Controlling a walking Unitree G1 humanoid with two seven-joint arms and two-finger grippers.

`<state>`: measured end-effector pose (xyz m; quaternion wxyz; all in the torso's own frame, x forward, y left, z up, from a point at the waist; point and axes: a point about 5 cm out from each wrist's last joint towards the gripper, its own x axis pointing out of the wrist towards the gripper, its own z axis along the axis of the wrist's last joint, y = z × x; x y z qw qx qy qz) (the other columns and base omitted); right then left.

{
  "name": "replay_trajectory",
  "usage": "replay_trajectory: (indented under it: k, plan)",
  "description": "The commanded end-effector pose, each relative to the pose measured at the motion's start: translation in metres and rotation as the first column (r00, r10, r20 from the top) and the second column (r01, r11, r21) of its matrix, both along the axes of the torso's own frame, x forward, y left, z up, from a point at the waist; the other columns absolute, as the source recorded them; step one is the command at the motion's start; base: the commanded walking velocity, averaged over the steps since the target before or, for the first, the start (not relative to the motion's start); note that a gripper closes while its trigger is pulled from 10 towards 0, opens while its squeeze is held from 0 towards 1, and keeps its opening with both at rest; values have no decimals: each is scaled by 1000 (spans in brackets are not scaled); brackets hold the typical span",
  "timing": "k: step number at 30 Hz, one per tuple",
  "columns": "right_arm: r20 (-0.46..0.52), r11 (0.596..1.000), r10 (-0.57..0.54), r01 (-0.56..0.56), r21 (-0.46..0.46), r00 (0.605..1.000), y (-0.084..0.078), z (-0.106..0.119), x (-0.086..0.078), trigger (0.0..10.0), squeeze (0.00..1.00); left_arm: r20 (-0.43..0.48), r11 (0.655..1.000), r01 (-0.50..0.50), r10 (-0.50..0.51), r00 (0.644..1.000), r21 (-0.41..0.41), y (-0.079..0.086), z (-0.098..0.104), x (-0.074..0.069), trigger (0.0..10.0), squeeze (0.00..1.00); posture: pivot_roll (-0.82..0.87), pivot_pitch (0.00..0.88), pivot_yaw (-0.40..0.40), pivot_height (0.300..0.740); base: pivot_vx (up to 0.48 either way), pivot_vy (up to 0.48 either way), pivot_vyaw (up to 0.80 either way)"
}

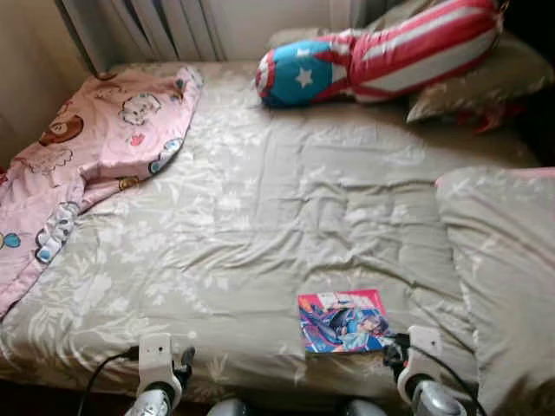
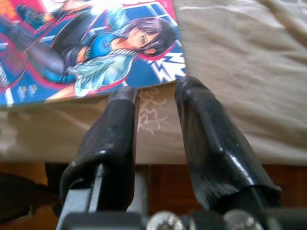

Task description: Clean up the room

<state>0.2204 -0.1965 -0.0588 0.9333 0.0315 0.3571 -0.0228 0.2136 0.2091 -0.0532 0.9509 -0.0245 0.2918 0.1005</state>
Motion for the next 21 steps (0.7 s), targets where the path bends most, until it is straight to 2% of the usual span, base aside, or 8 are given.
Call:
replay_trajectory:
  k: [1,7,12,21]
  plan:
    - [-33,1000,31,-31,-4,999,5,-6,-7,10000,0,-65,1000,-24,23,998,-8,-1,-9,-11,10000,0,-100,0,2,667,0,0,0]
    - [-99,999,44,-44,2,994,9,-14,-19,10000,0,-131,1000,-10,8,991,-12,-7,-16,-18,10000,0,-97,0,2,712,0,0,0]
    - [-186,998,62,-65,-11,981,5,-26,-44,10000,0,-168,1000,-16,13,986,-14,-5,-20,-24,10000,0,-100,0,5,740,0,0,0]
    - [-196,995,95,-101,-18,976,6,-28,-48,10000,0,-245,1000,-13,8,969,-20,0,-29,-42,10000,0,-110,0,13,740,0,0,0]
